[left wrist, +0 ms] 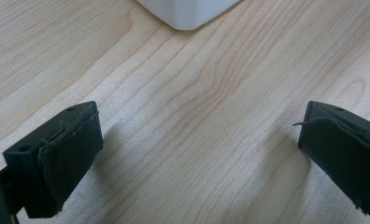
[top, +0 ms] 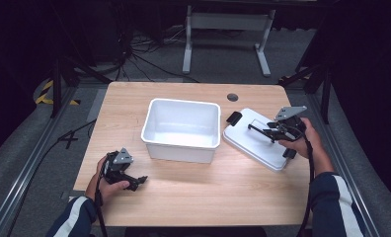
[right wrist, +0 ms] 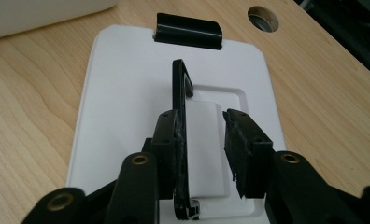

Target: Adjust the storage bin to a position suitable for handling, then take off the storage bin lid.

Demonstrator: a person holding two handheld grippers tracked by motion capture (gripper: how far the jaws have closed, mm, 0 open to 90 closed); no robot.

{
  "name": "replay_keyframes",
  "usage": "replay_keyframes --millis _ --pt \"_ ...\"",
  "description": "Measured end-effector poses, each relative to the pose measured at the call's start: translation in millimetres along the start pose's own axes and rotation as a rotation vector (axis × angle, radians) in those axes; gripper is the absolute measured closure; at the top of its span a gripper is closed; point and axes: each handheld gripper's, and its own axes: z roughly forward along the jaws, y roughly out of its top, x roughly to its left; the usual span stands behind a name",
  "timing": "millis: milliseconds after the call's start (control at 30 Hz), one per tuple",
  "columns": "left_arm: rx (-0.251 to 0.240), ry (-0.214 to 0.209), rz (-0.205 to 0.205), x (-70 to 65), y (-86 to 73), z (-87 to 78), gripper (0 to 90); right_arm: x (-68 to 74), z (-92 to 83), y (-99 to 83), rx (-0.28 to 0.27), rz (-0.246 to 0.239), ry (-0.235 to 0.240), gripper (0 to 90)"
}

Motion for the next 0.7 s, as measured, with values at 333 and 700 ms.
replay_keyframes --millis 333,700 --pt "-0.001 0.000 0.000 0.1 0.0 0.0 0.3 8.7 -12.3 6.6 -0.036 0.034 0.021 51.4" --pt "-0.001 -0.001 0.000 0.1 0.0 0.1 0.3 21.5 -36.2 2.6 -0.064 0.061 0.002 38.3"
